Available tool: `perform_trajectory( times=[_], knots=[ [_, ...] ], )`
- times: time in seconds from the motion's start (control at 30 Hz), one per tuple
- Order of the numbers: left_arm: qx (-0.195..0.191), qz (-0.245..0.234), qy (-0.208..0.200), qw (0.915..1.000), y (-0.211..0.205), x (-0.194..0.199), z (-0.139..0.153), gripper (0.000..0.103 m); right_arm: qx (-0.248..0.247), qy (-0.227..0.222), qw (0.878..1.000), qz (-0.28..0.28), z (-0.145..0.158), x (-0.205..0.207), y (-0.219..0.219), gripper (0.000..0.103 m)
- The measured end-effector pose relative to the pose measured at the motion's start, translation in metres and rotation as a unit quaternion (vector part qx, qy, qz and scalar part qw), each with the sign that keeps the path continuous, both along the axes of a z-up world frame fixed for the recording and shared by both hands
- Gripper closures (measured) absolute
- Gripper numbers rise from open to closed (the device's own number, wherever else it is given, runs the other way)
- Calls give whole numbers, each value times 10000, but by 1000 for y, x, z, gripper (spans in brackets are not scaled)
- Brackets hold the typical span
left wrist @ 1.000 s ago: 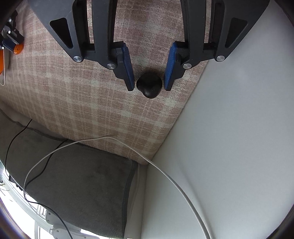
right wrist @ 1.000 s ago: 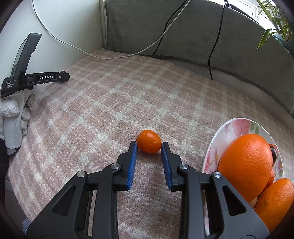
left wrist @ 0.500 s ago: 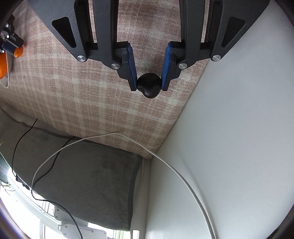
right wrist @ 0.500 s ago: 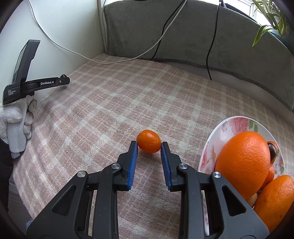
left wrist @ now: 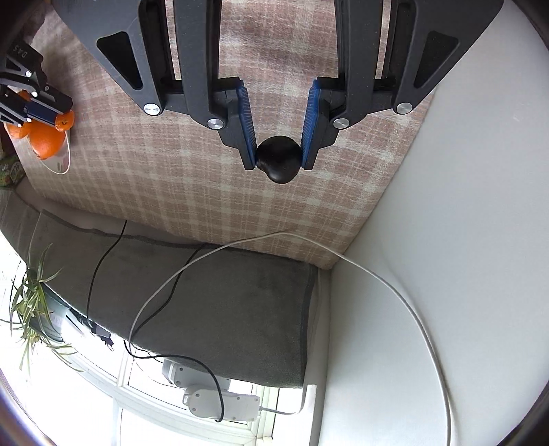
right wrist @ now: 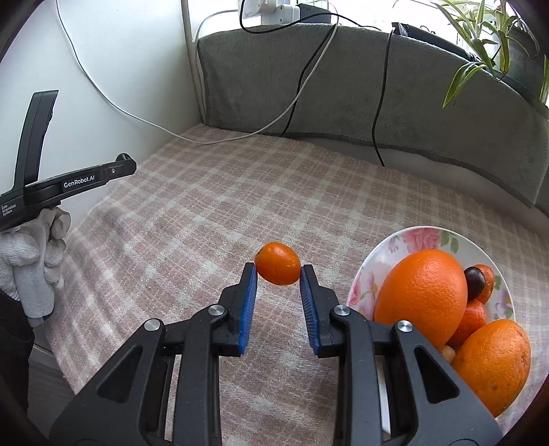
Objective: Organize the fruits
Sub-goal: 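Carry the plum in the left gripper and tangerine in the right over the plate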
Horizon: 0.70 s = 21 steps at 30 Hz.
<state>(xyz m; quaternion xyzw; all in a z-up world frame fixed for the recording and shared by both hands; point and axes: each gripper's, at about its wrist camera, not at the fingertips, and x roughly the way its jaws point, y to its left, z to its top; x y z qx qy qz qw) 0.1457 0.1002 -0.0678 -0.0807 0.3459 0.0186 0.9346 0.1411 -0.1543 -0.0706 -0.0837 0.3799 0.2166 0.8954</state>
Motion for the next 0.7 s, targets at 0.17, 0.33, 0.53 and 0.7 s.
perform_trajectory(
  times=[0.17,0.33,0.53,0.7],
  knots=[
    [-13,-263,-192,9995,-27,-10,17,79,109,-146,9998,-70,15,-8,-13,76],
    [-19,-546,-347,9979,-53,-17,33,79,212,-276,9993,-138,29,-14,-27,76],
    [-47,-869,-453,9952,-85,-19,42,79,346,-408,9982,-273,45,-21,-51,76],
    [-114,-1175,-483,9918,-115,-21,46,79,456,-480,9968,-442,54,-26,-77,76]
  ],
)
